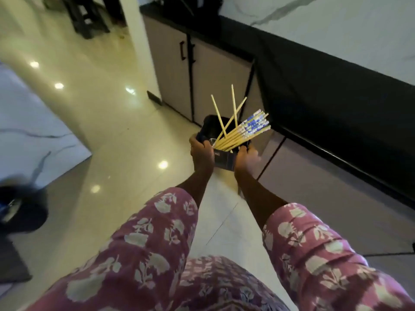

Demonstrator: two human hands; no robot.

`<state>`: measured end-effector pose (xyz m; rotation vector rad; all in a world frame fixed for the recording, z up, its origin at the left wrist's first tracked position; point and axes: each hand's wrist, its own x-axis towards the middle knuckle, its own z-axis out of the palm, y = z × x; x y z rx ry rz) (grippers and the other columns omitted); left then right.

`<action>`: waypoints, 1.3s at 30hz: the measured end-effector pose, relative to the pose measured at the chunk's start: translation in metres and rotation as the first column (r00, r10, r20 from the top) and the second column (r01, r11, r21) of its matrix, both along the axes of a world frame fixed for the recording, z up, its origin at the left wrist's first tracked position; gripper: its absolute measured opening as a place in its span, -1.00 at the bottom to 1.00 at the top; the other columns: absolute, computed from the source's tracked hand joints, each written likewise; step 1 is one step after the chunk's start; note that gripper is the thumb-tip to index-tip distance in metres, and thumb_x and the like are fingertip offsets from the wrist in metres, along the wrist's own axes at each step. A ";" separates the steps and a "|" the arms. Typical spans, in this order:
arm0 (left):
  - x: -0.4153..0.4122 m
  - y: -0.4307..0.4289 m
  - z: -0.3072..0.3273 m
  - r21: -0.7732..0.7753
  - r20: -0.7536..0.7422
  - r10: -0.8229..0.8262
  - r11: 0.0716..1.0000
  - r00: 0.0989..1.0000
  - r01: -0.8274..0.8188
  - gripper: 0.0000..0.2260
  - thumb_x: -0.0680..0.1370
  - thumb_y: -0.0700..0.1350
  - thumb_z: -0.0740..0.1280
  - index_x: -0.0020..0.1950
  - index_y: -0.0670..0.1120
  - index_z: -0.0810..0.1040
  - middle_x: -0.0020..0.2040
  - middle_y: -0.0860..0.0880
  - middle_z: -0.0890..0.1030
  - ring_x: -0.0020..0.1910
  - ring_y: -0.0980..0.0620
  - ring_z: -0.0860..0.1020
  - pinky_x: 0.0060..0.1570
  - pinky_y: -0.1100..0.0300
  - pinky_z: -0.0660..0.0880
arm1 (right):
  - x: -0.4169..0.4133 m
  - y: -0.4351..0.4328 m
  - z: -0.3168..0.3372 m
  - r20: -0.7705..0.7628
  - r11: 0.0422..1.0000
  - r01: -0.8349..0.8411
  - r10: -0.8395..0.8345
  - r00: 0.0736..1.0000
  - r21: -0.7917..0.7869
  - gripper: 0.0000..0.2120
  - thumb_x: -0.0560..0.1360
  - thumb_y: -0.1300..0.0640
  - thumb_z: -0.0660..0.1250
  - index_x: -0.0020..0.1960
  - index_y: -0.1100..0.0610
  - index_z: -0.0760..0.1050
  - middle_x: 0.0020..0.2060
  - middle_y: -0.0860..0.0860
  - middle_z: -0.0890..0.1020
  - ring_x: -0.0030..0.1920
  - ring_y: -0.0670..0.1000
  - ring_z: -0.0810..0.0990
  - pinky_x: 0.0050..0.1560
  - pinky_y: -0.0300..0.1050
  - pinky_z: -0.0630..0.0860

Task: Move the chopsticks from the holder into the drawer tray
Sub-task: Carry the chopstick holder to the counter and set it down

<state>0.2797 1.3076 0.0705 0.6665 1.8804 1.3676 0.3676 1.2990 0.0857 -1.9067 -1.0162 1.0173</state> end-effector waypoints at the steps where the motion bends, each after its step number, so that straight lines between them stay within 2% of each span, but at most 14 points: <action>1: -0.009 -0.020 -0.007 -0.021 0.011 0.033 0.999 0.999 -0.033 -0.64 0.56 -0.30 0.14 0.37 -0.24 0.32 0.26 -0.28 0.50 0.24 -0.23 0.51 0.16 0.03 0.49 | -0.009 -0.014 -0.008 0.014 0.999 -0.036 0.036 0.999 -0.013 -0.66 0.61 0.21 0.09 0.32 0.29 0.42 0.21 0.25 0.52 0.24 0.20 0.44 0.21 0.00 0.41; 5: -0.038 -0.110 -0.037 -0.103 0.027 0.158 0.983 0.987 -0.154 -0.64 0.55 -0.31 0.14 0.36 -0.22 0.32 0.23 -0.28 0.52 0.21 -0.24 0.52 0.16 -0.01 0.49 | -0.034 -0.077 -0.043 0.090 0.962 -0.267 0.271 0.958 -0.053 -0.65 0.55 0.30 0.09 0.28 0.25 0.46 0.17 0.28 0.56 0.23 0.27 0.44 0.17 -0.01 0.36; 7: -0.046 -0.163 -0.052 -0.127 0.029 0.238 0.964 0.971 -0.232 -0.63 0.56 -0.31 0.13 0.37 -0.21 0.33 0.25 -0.27 0.52 0.23 -0.23 0.51 0.19 0.00 0.45 | -0.043 -0.115 -0.062 0.082 0.919 -0.391 0.395 0.915 -0.061 -0.63 0.50 0.33 0.08 0.24 0.24 0.49 0.11 0.30 0.58 0.20 0.30 0.46 0.13 0.07 0.43; 10: -0.047 -0.247 -0.068 -0.171 0.054 0.401 0.906 0.915 -0.387 -0.64 0.57 -0.30 0.15 0.38 -0.19 0.34 0.26 -0.25 0.52 0.25 -0.22 0.49 0.16 0.05 0.42 | -0.054 -0.176 -0.081 0.085 0.829 -0.542 0.555 0.828 -0.135 -0.62 0.47 0.36 0.07 0.20 0.27 0.51 0.08 0.29 0.57 0.22 0.28 0.41 0.16 0.10 0.41; 15: -0.033 -0.390 -0.085 -0.236 0.080 0.671 0.732 0.738 -0.640 -0.66 0.58 -0.31 0.14 0.36 -0.22 0.34 0.26 -0.27 0.51 0.24 -0.23 0.49 0.10 0.07 0.42 | -0.062 -0.297 -0.089 0.104 0.589 -0.787 0.808 0.580 -0.185 -0.65 0.47 0.38 0.12 0.19 0.32 0.51 0.12 0.35 0.57 0.16 0.32 0.47 0.10 0.11 0.43; 19: -0.017 -0.499 -0.091 -0.255 0.077 0.848 0.525 0.524 -0.812 -0.67 0.58 -0.33 0.12 0.34 -0.25 0.34 0.24 -0.29 0.50 0.21 -0.24 0.49 0.11 0.05 0.42 | -0.069 -0.392 -0.095 0.070 0.305 -0.939 0.952 0.297 -0.159 -0.57 0.36 0.24 0.09 0.13 0.32 0.55 0.05 0.34 0.62 0.08 0.33 0.54 0.01 0.08 0.46; 22: -0.001 -0.565 -0.089 -0.265 0.117 0.930 0.367 0.348 -0.892 -0.66 0.59 -0.33 0.12 0.37 -0.24 0.31 0.25 -0.27 0.50 0.22 -0.24 0.48 0.05 0.10 0.42 | -0.074 -0.452 -0.096 0.047 0.108 -0.978 0.994 0.101 -0.176 -0.66 0.43 0.27 0.11 0.07 0.31 0.57 0.04 0.31 0.63 0.08 0.30 0.55 -0.03 0.00 0.46; 24: 0.010 -0.609 -0.087 -0.262 0.136 0.968 0.242 0.212 -0.934 -0.66 0.59 -0.32 0.12 0.38 -0.23 0.30 0.25 -0.27 0.49 0.22 -0.24 0.48 0.08 0.06 0.44 | -0.080 -0.493 -0.095 0.043 -0.033 -0.983 0.998 -0.042 -0.179 -0.71 0.47 0.29 0.12 0.06 0.30 0.57 0.05 0.31 0.62 0.09 0.30 0.54 0.00 0.00 0.47; 27: 0.020 -0.664 -0.088 -0.257 0.145 0.989 0.054 0.016 -0.965 -0.66 0.59 -0.32 0.12 0.37 -0.21 0.30 0.24 -0.28 0.50 0.20 -0.24 0.49 0.12 -0.01 0.46 | -0.089 -0.551 -0.089 0.083 -0.252 -0.954 0.960 -0.268 -0.160 -0.53 0.33 0.11 0.03 0.05 0.30 0.56 0.04 0.33 0.62 0.08 0.31 0.54 -0.05 -0.04 0.40; 29: 0.026 -0.699 -0.086 -0.247 0.145 0.981 -0.089 -0.127 -0.965 -0.65 0.57 -0.33 0.11 0.36 -0.19 0.31 0.21 -0.25 0.51 0.17 -0.21 0.49 0.09 0.02 0.44 | -0.097 -0.591 -0.087 0.113 -0.393 -0.908 0.905 -0.410 -0.144 -0.56 0.33 0.13 0.04 0.01 0.32 0.56 -0.01 0.35 0.63 0.04 0.32 0.55 -0.07 -0.04 0.35; 32: 0.031 -0.747 -0.081 -0.222 0.165 0.936 -0.272 -0.311 -0.936 -0.65 0.57 -0.35 0.09 0.35 -0.19 0.32 0.14 -0.18 0.49 0.07 -0.10 0.46 0.01 0.14 0.37 | -0.111 -0.647 -0.091 0.132 -0.530 -0.836 0.827 -0.546 -0.139 -0.77 0.49 0.33 0.14 -0.03 0.34 0.57 -0.04 0.34 0.65 0.01 0.32 0.56 -0.01 0.00 0.43; 35: 0.031 -0.796 -0.076 -0.220 0.124 0.887 -0.413 -0.445 -0.884 -0.68 0.58 -0.30 0.12 0.34 -0.18 0.34 0.20 -0.22 0.51 0.16 -0.20 0.49 0.10 0.07 0.43 | -0.125 -0.706 -0.093 0.080 -0.609 -0.787 0.783 -0.617 -0.102 -0.74 0.49 0.42 0.13 0.00 0.35 0.58 -0.09 0.30 0.66 -0.11 0.23 0.57 -0.07 -0.04 0.44; 37: 0.028 -0.831 -0.073 -0.193 0.098 0.850 -0.494 -0.518 -0.848 -0.69 0.59 -0.28 0.13 0.33 -0.17 0.34 0.21 -0.24 0.52 0.18 -0.23 0.50 0.17 -0.01 0.46 | -0.136 -0.748 -0.088 0.062 -0.667 -0.741 0.738 -0.672 -0.080 -0.74 0.49 0.42 0.12 -0.02 0.34 0.58 -0.14 0.27 0.64 -0.16 0.14 0.50 -0.11 -0.14 0.34; 39: 0.019 -0.865 -0.065 -0.163 0.074 0.815 -0.558 -0.574 -0.813 -0.69 0.59 -0.28 0.14 0.34 -0.18 0.34 0.20 -0.24 0.52 0.16 -0.21 0.51 0.15 0.00 0.46 | -0.151 -0.789 -0.080 0.047 -0.705 -0.707 0.705 -0.707 -0.055 -0.74 0.50 0.40 0.13 -0.01 0.32 0.59 -0.08 0.27 0.65 -0.15 0.13 0.49 -0.13 -0.21 0.29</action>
